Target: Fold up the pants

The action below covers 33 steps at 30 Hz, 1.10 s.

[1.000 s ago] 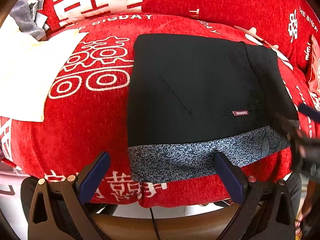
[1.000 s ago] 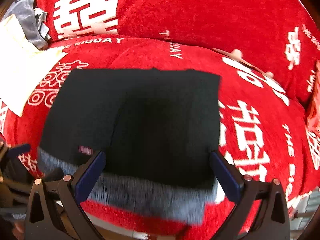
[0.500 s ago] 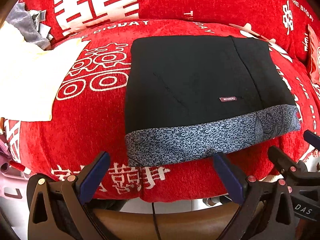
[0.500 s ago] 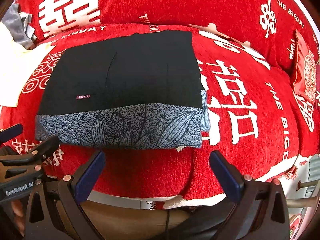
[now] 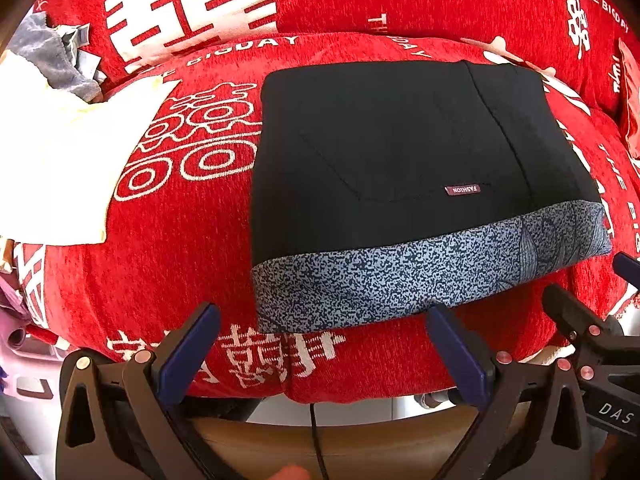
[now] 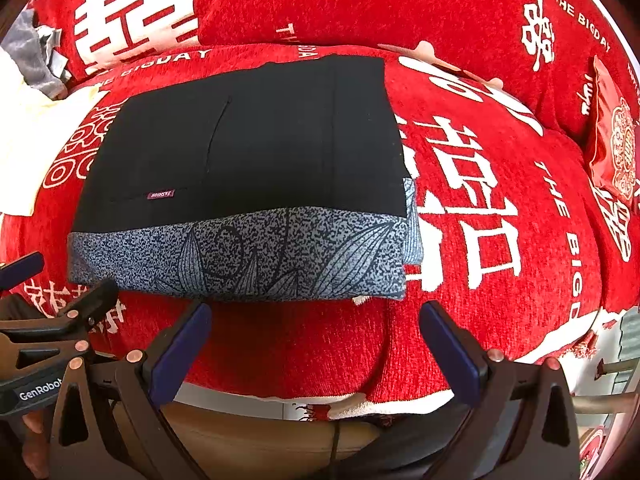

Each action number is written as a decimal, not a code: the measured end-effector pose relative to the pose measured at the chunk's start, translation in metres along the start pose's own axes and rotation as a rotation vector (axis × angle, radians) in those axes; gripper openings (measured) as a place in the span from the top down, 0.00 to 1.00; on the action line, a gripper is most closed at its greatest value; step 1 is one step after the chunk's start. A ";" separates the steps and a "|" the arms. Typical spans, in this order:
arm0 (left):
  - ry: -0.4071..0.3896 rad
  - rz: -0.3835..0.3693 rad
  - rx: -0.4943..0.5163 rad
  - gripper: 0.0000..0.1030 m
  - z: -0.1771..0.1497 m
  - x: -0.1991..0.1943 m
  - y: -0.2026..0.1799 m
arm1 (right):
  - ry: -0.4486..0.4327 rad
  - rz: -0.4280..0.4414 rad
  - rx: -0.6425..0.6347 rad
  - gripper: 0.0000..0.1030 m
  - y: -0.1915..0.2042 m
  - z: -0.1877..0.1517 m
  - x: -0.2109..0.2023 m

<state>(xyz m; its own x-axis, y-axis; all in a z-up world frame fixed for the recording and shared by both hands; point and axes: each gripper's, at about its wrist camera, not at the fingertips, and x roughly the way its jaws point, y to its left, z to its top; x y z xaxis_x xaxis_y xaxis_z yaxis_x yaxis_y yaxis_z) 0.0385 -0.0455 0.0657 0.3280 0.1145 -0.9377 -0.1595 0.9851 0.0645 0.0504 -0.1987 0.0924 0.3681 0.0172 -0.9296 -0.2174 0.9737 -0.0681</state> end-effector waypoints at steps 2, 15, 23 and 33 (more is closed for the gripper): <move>-0.001 0.002 0.001 0.00 0.000 0.000 0.000 | 0.001 0.003 0.000 0.00 0.000 0.001 0.000; -0.007 0.003 0.001 0.00 0.001 0.000 -0.001 | -0.011 -0.002 -0.012 0.00 0.002 0.003 -0.004; 0.002 -0.007 0.000 0.00 0.001 0.001 0.000 | -0.017 -0.006 -0.023 0.00 0.002 0.003 -0.006; 0.019 -0.013 -0.003 0.00 0.001 0.005 0.001 | -0.003 -0.001 -0.034 0.00 0.003 0.002 -0.004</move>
<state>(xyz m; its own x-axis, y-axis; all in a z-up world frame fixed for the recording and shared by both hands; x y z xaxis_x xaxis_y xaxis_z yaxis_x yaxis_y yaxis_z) 0.0405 -0.0437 0.0610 0.3126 0.0989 -0.9447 -0.1582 0.9861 0.0509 0.0507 -0.1955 0.0965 0.3707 0.0172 -0.9286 -0.2479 0.9654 -0.0811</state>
